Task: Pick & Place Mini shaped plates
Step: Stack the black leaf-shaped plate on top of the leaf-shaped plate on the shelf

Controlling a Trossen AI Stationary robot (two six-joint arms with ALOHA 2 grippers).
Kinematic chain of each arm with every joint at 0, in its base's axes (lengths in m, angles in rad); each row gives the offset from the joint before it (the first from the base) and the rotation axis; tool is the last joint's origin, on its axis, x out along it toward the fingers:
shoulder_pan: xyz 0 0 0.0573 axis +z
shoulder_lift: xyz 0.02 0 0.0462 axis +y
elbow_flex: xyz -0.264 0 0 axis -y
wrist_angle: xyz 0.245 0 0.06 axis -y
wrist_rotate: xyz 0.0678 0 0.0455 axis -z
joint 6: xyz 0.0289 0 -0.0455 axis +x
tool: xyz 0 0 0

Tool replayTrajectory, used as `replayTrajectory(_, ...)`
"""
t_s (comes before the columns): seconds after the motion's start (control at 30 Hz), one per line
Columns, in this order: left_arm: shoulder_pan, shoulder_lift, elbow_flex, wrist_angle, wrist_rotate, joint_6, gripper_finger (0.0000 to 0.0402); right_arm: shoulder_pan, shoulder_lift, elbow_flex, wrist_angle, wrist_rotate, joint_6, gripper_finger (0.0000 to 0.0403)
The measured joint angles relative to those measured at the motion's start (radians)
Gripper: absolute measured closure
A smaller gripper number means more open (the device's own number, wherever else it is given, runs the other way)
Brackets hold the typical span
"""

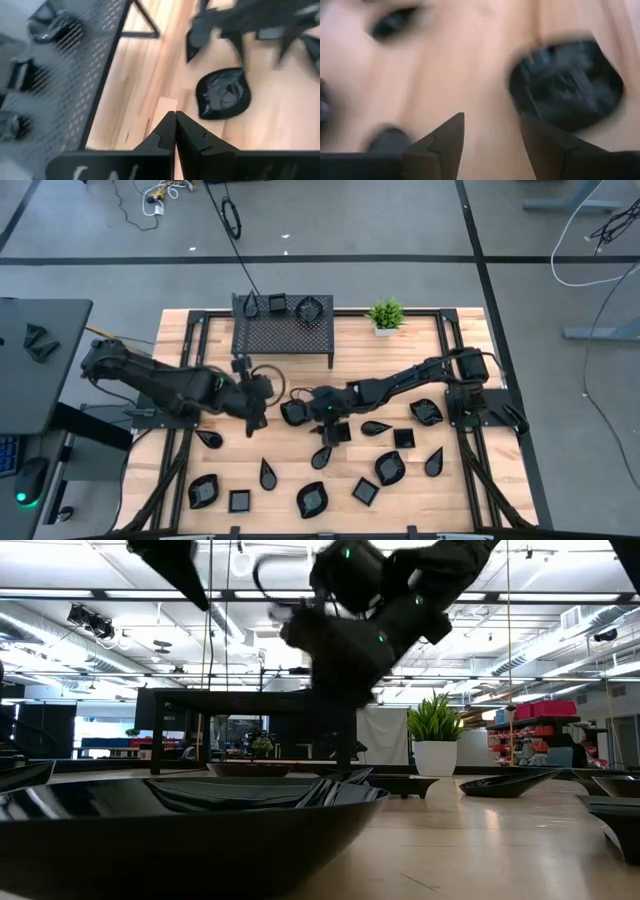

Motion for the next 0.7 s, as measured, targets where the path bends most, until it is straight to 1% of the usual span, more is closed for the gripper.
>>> replayTrajectory(0.07,-0.035,-0.003,-0.02,-0.017,-0.052,-0.063,0.0391,0.016,0.009,0.017,0.059,-0.012,0.002,0.0206)
replayTrajectory(0.13,-0.072,-0.027,-0.077,-0.014,-0.088,-0.119,0.0392,0.028,0.027,0.046,0.083,-0.014,0.004,0.0206)
replayTrajectory(0.23,-0.109,-0.067,-0.189,0.065,-0.103,-0.207,0.0395,0.04,0.063,0.11,0.072,-0.013,-0.028,0.0206)
replayTrajectory(0.3,-0.132,-0.096,-0.271,0.118,-0.094,-0.272,0.0395,0.046,0.067,0.145,0.013,-0.011,-0.11,0.0206)
replayTrajectory(0.4,-0.16,-0.141,-0.378,0.273,-0.079,-0.332,0.0393,0.048,0.04,0.201,-0.161,0.05,-0.264,0.0207)
replayTrajectory(0.5,-0.18,-0.159,-0.463,0.429,-0.056,-0.347,0.0394,0.038,0.019,0.25,-0.324,0.13,-0.5,0.0207)
replayTrajectory(0.53,-0.182,-0.16,-0.484,0.484,-0.054,-0.343,0.0394,0.033,0.018,0.254,-0.358,0.157,-0.6,0.0207)
replayTrajectory(0.6,-0.181,-0.158,-0.525,0.56,-0.054,-0.324,0.0394,0.021,0.023,0.254,-0.406,0.177,-0.832,0.0207)
replayTrajectory(0.63,-0.181,-0.155,-0.542,0.594,-0.053,-0.318,0.0393,0.016,0.023,0.247,-0.417,0.178,-0.945,0.0208)
replayTrajectory(0.7,-0.177,-0.153,-0.569,0.658,-0.055,-0.314,0.0391,0.007,0.023,0.22,-0.374,0.175,-1.134,0.0214)
